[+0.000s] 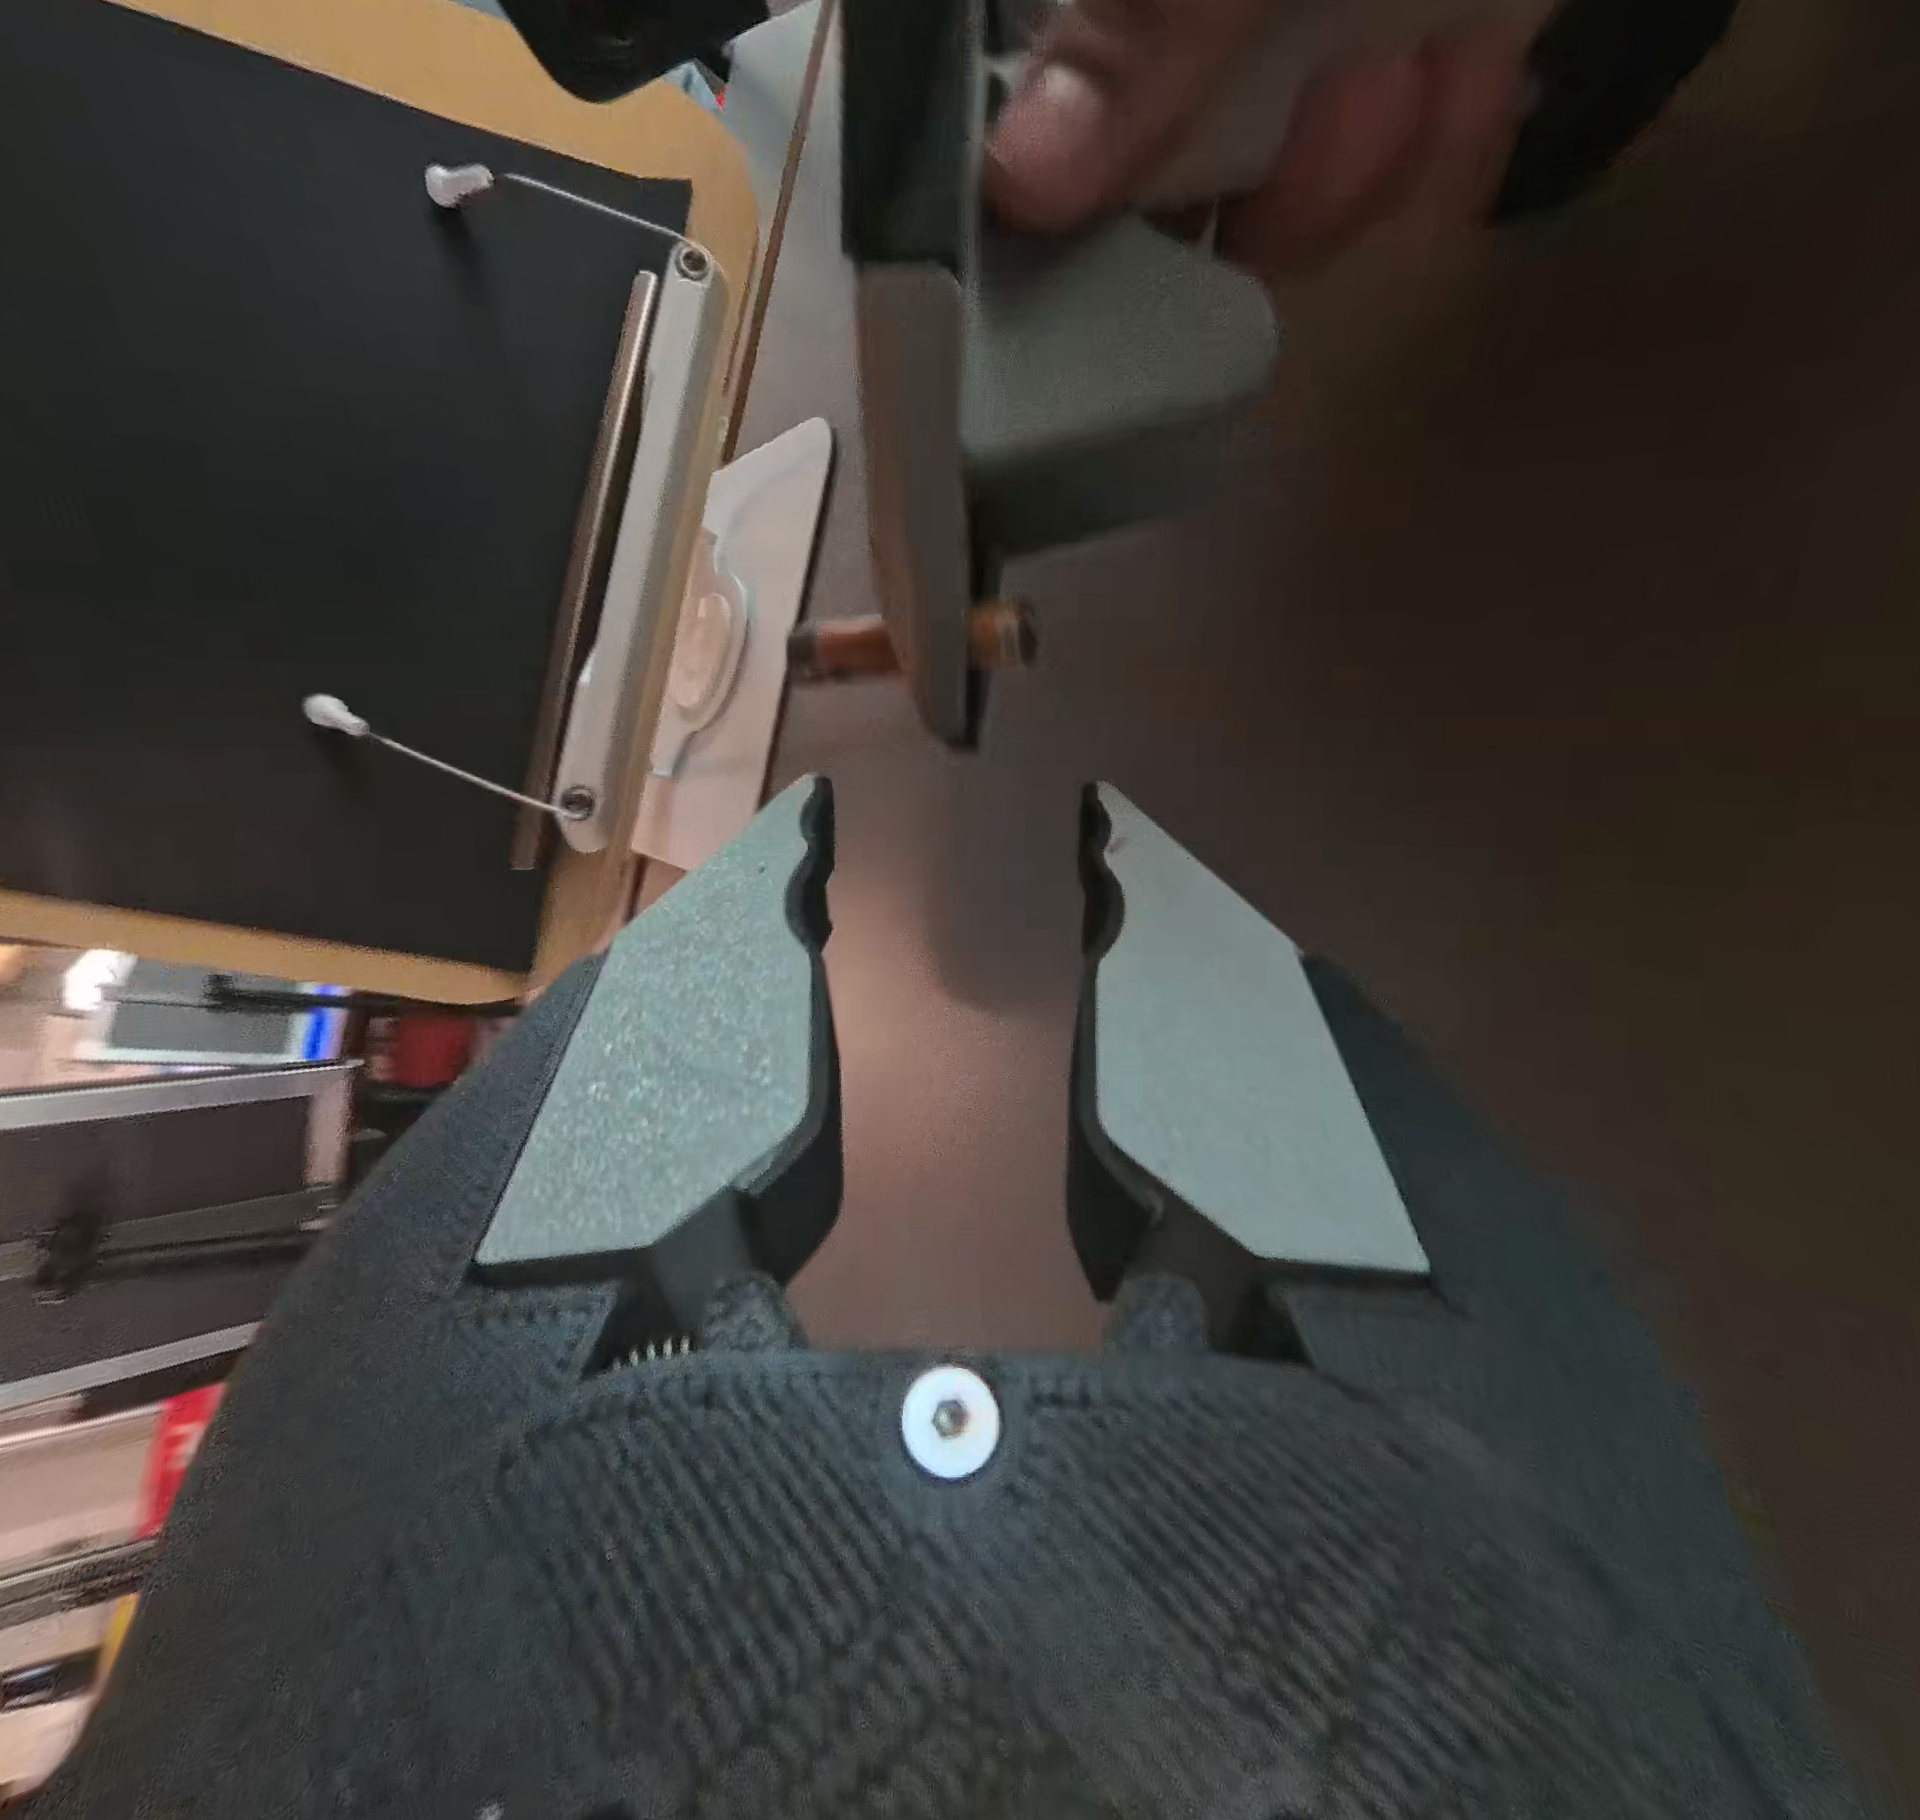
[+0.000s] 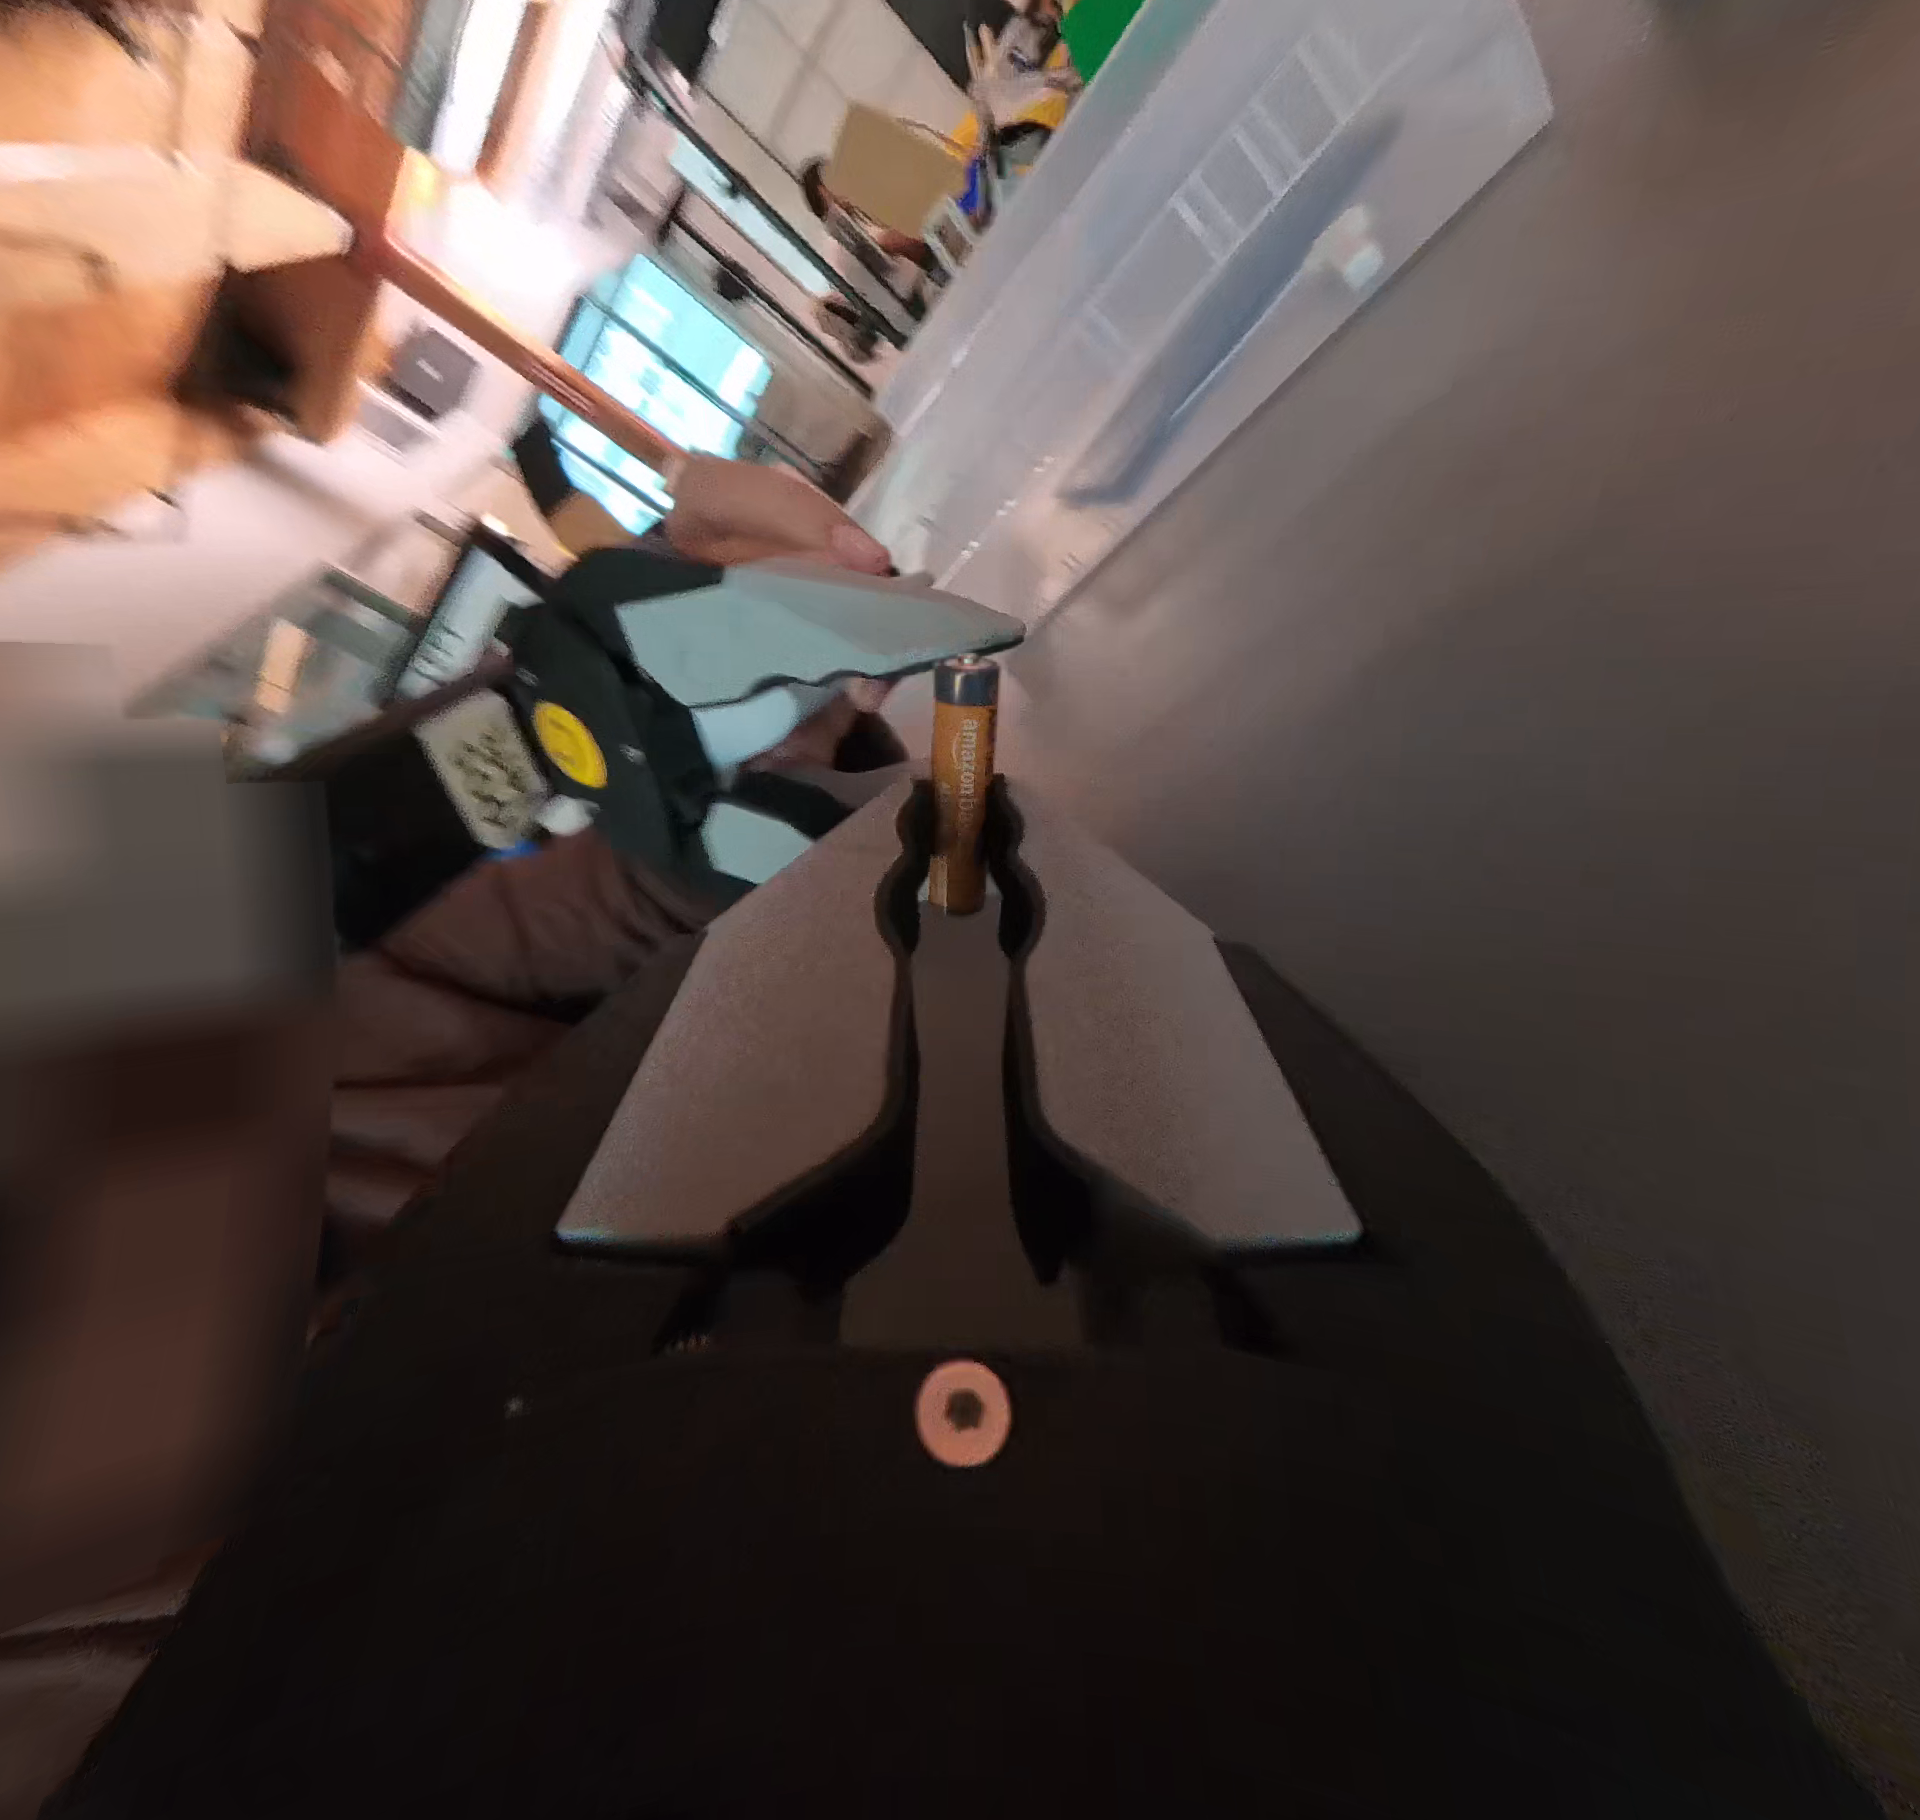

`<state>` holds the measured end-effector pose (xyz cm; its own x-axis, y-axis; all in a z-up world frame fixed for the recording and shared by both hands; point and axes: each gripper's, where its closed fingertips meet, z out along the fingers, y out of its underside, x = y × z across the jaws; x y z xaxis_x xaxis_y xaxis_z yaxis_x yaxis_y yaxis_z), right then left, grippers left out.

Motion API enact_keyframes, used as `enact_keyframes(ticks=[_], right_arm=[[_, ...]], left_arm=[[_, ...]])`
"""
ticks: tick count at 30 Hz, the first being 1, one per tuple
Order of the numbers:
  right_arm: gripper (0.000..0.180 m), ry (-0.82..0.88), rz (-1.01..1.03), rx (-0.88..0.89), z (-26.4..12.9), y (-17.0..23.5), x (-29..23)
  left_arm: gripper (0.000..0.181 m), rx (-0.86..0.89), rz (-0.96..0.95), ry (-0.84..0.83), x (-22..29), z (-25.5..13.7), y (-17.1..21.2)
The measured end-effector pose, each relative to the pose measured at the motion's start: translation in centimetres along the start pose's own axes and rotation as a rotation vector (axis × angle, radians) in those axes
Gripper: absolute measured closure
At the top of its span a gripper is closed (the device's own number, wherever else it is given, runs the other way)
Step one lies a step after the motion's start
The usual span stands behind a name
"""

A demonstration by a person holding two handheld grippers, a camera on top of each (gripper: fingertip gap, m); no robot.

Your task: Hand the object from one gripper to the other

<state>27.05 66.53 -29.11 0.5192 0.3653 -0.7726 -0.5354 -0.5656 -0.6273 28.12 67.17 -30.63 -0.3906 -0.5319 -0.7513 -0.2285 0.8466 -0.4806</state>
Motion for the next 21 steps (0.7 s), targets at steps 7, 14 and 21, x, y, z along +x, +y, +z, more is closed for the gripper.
enact_keyframes(ticks=[7,14,21], right_arm=[[0.172,-0.214,0.235,-0.080,-0.5,1.5,-2.2],[0.172,-0.284,0.295,-0.182,0.9,3.2,-3.5],[0.170,-0.260,0.298,-0.247,1.6,4.7,-2.9]], left_arm=[[0.147,-0.055,0.300,-0.117,-0.2,-1.2,1.4],[0.141,-0.011,0.569,-0.217,-0.8,-1.9,-0.8],[0.171,0.040,0.686,-0.207,0.9,-1.2,-1.6]])
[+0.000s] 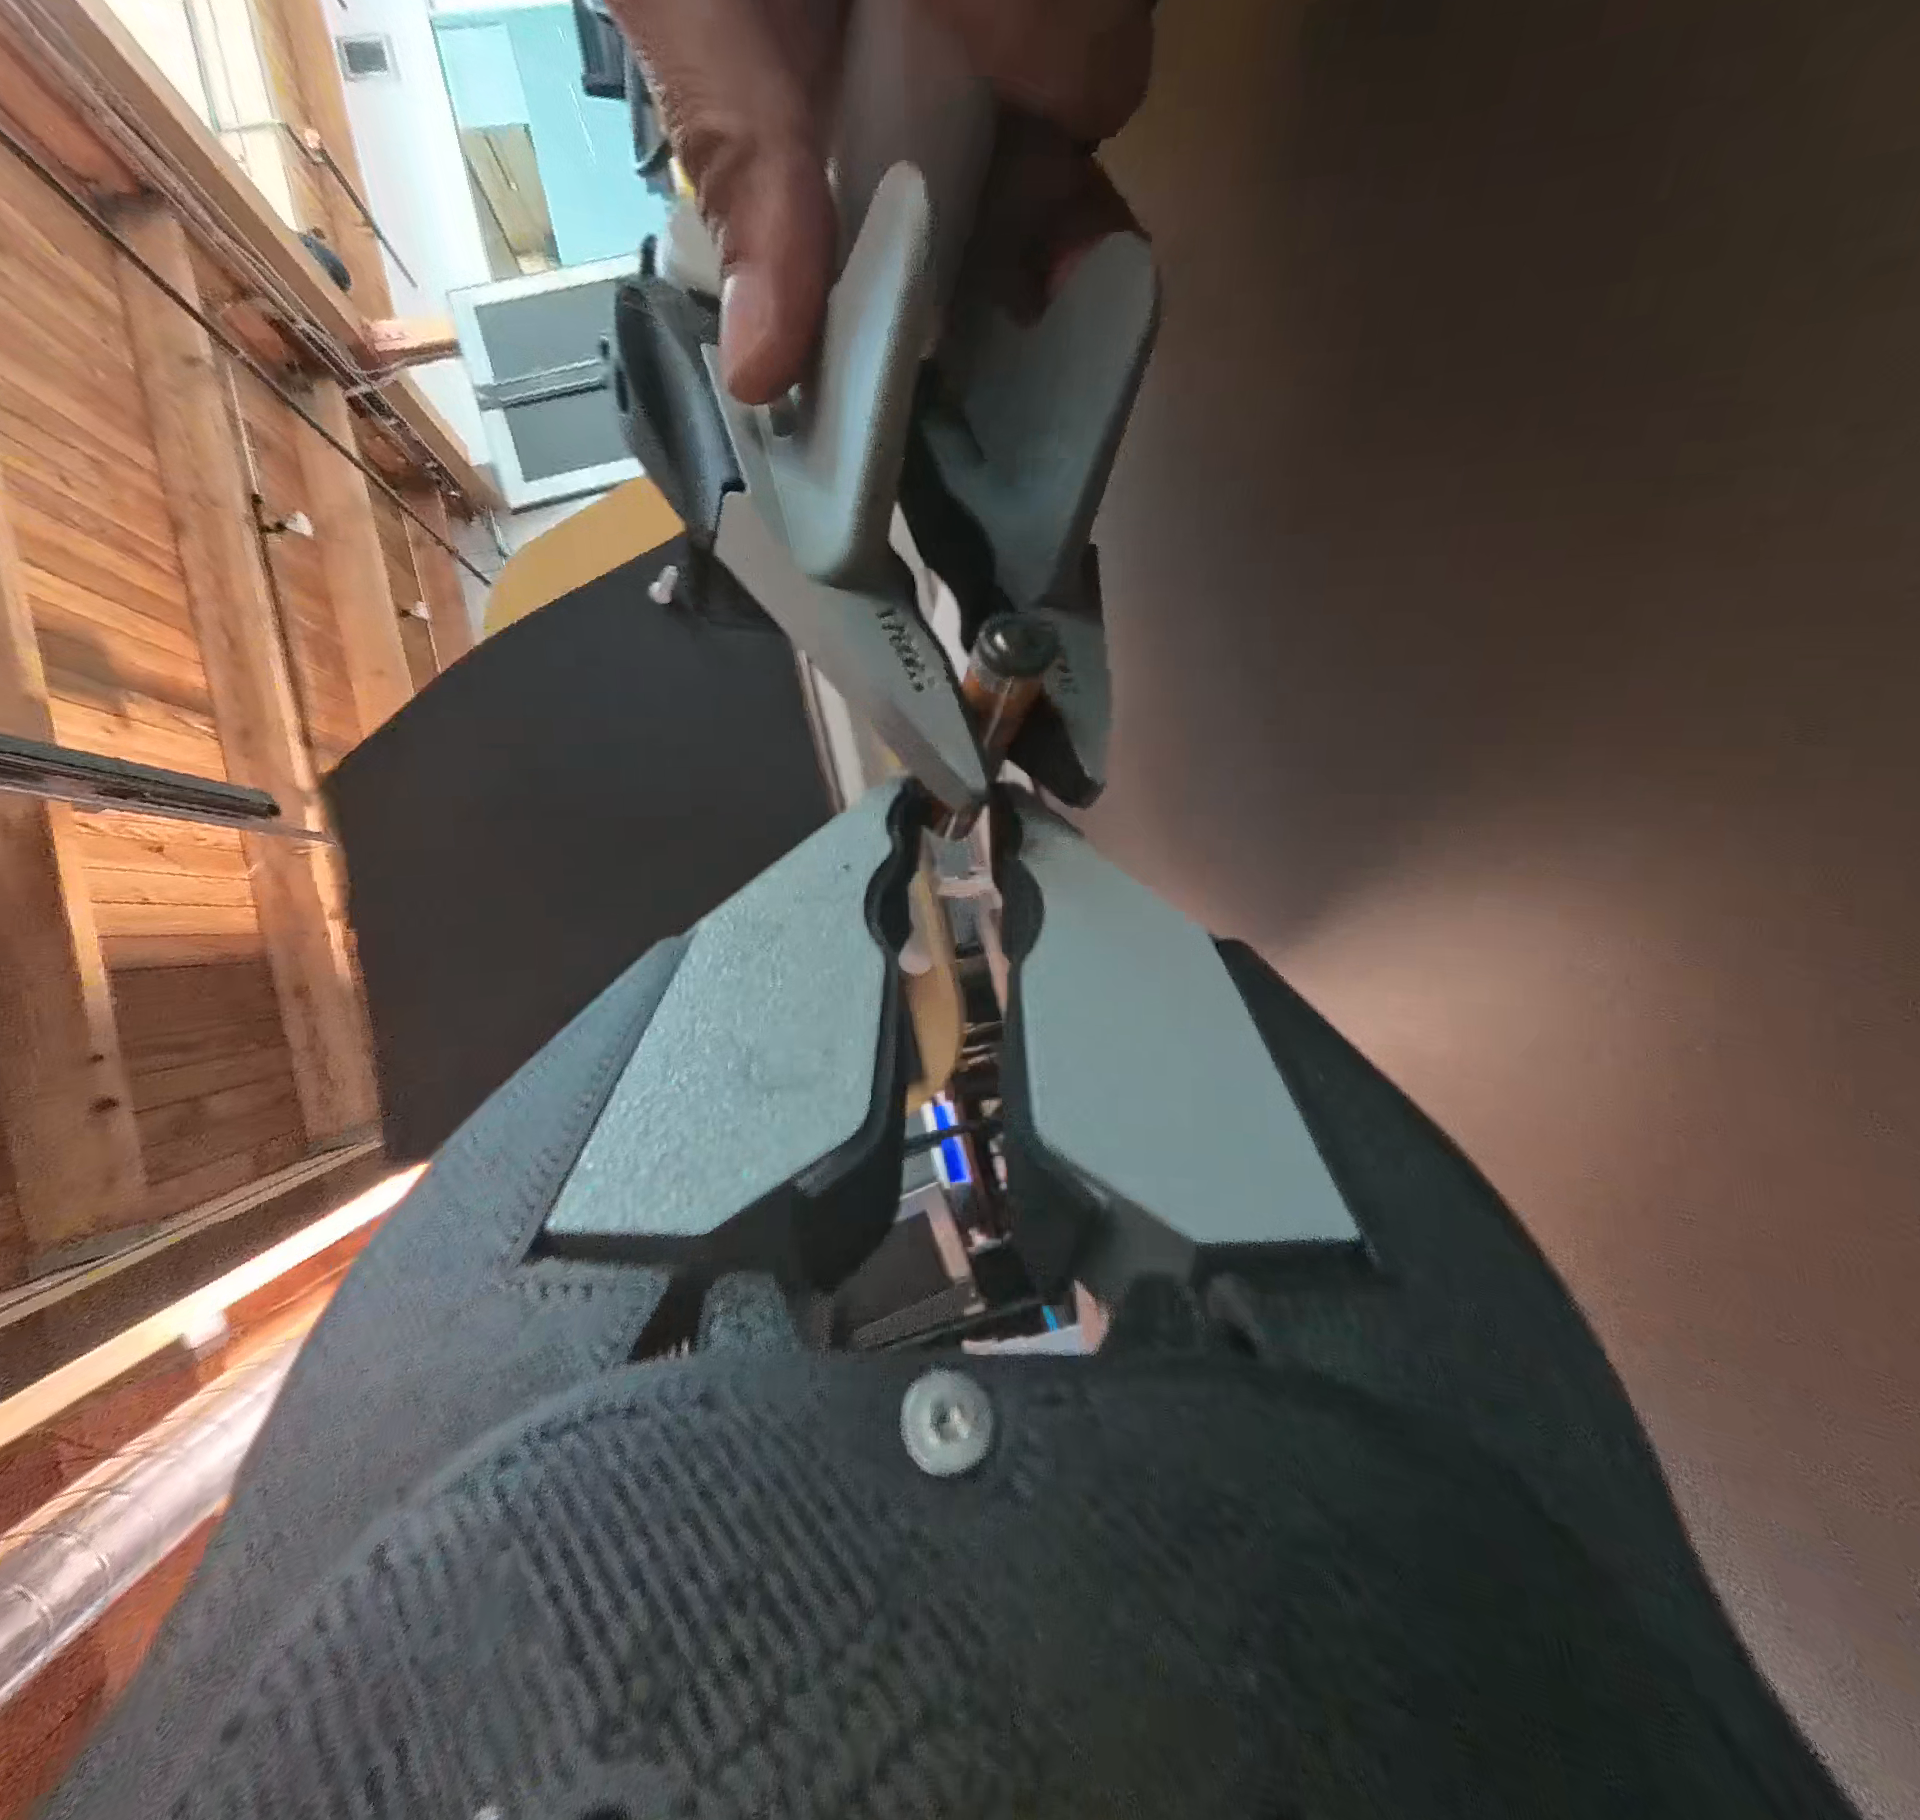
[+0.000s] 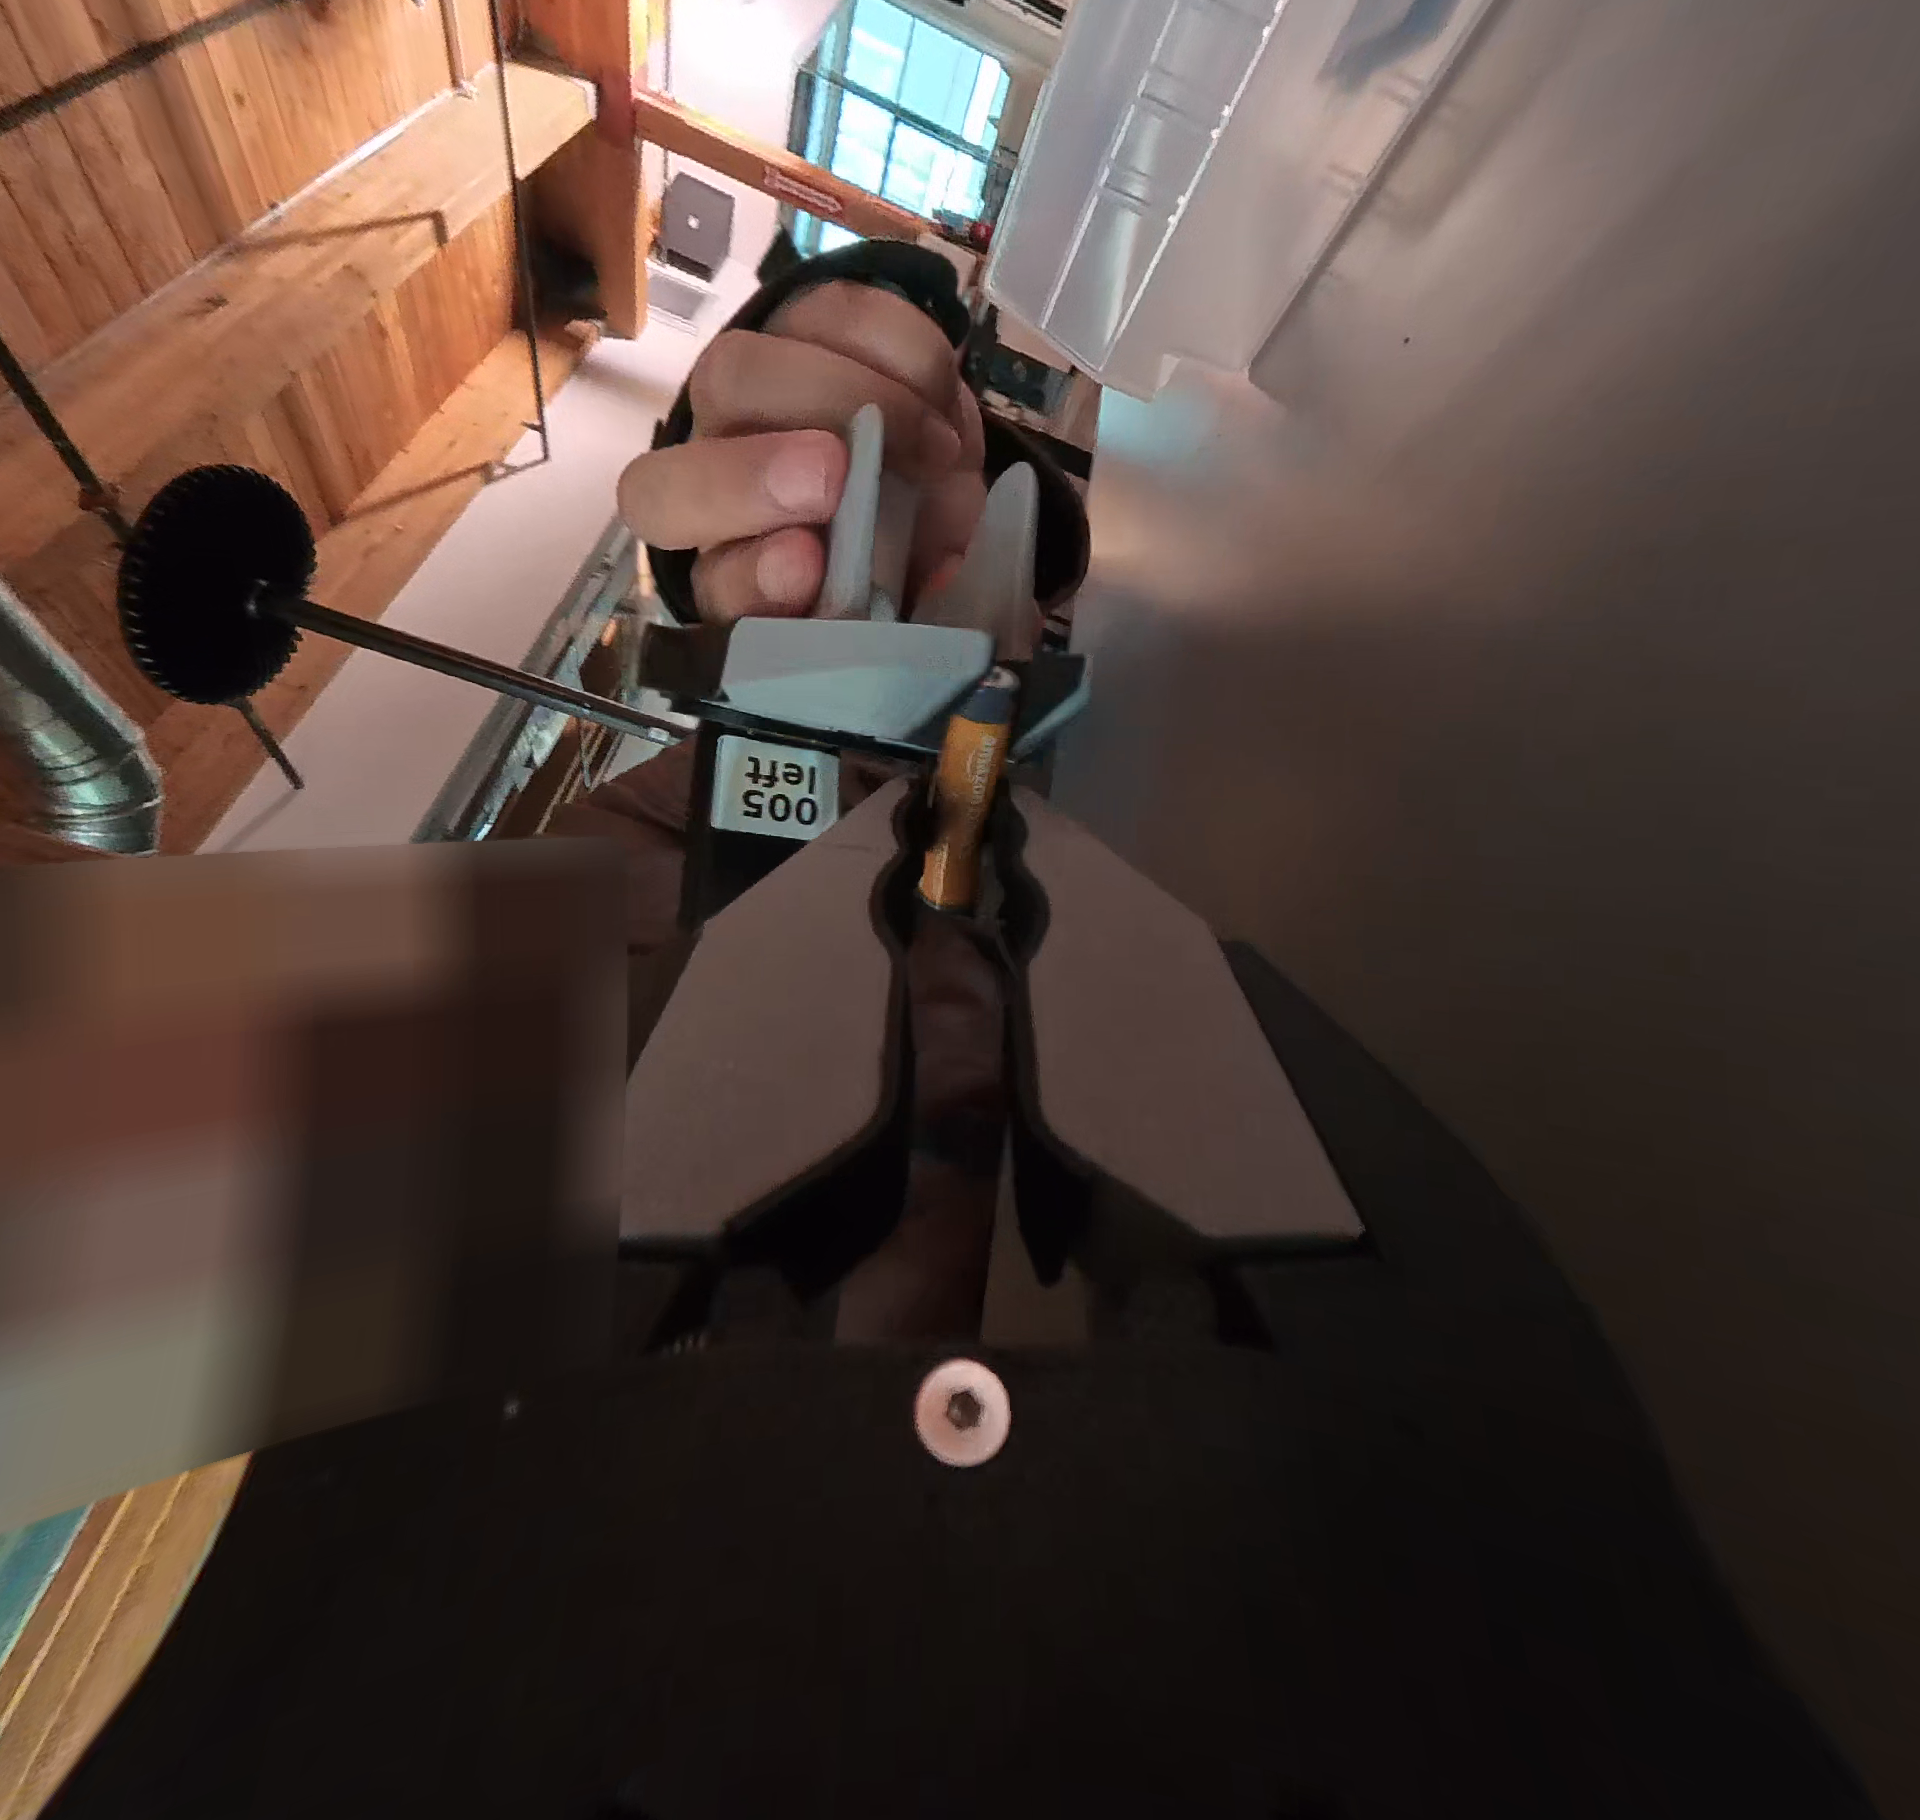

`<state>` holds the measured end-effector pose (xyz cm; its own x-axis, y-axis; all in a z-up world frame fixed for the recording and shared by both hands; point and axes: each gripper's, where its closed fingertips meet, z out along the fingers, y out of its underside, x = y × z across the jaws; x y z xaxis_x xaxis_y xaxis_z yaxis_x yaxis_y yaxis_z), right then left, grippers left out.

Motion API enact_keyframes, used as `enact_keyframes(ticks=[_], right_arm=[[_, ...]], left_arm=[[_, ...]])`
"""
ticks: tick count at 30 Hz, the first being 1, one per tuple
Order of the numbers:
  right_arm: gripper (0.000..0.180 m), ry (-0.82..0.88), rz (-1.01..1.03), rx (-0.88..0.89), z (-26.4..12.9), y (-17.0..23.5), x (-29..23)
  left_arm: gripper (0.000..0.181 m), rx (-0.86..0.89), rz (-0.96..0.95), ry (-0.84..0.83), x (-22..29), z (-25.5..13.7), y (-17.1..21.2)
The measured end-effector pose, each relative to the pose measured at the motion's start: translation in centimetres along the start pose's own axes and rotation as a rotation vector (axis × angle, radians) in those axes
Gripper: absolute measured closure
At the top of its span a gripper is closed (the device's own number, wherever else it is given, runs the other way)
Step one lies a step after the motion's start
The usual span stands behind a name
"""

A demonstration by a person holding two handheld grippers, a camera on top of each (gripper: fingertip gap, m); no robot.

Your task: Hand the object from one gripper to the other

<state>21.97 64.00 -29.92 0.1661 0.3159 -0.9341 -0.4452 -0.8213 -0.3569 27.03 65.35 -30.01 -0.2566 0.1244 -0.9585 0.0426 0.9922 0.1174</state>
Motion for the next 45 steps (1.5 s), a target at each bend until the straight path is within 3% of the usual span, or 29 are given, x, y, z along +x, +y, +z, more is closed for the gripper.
enact_keyframes(ticks=[4,5,8,10,13,17,20,23,26,29,34,37,41,45], right_arm=[[0.151,0.111,-0.060,0.051,-1.7,-1.3,0.7],[0.137,0.182,-0.118,0.113,-2.7,-2.5,0.8],[0.134,0.341,-0.420,0.252,-5.5,-5.2,-1.4],[0.119,0.390,-0.614,0.296,-5.7,-5.9,-3.3],[0.116,0.410,-0.723,0.205,-4.2,-4.9,-3.9],[0.117,0.475,-0.817,0.156,-2.6,-4.6,-3.0],[0.120,0.462,-0.783,0.109,-1.3,-4.1,-1.9],[0.135,0.445,-0.761,0.120,-0.9,-4.2,-1.4],[0.173,0.440,-0.736,0.121,-1.3,-4.1,-1.3],[0.172,0.576,-0.795,0.198,-3.1,-5.3,-1.7],[0.173,0.959,-0.927,0.386,-9.9,-6.4,-8.3],[0.173,1.296,-0.890,0.416,-17.3,-4.9,-12.2],[0.172,1.641,-0.656,0.472,-29.8,-0.5,-15.4],[0.173,1.746,-0.315,0.406,-37.6,6.9,-12.6]], left_arm=[[0.174,0.045,-0.334,0.103,0.9,0.5,0.5],[0.173,0.051,-0.454,0.131,0.9,0.6,1.0],[0.174,0.114,-0.890,0.323,1.5,0.5,1.1],[0.174,0.185,-1.169,0.462,1.4,0.2,0.5],[0.174,0.309,-1.475,0.619,0.4,-0.3,-0.3],[0.174,0.432,-1.722,0.800,-0.3,-1.1,-1.3],[0.174,0.489,-1.800,0.854,-0.4,-1.1,-1.7],[0.174,0.549,-1.844,0.921,-0.3,-1.3,-2.5],[0.173,0.599,-1.870,0.942,-0.5,-1.2,-2.9],[0.169,0.623,-1.874,0.860,-0.9,-0.5,-2.1],[0.159,0.616,-1.813,0.712,-0.9,-0.3,0.3],[0.160,0.585,-1.771,0.672,0.0,-0.5,1.0],[0.162,0.526,-1.718,0.687,0.9,-0.6,0.8],[0.170,0.499,-1.718,0.722,1.4,-0.5,-0.1]])
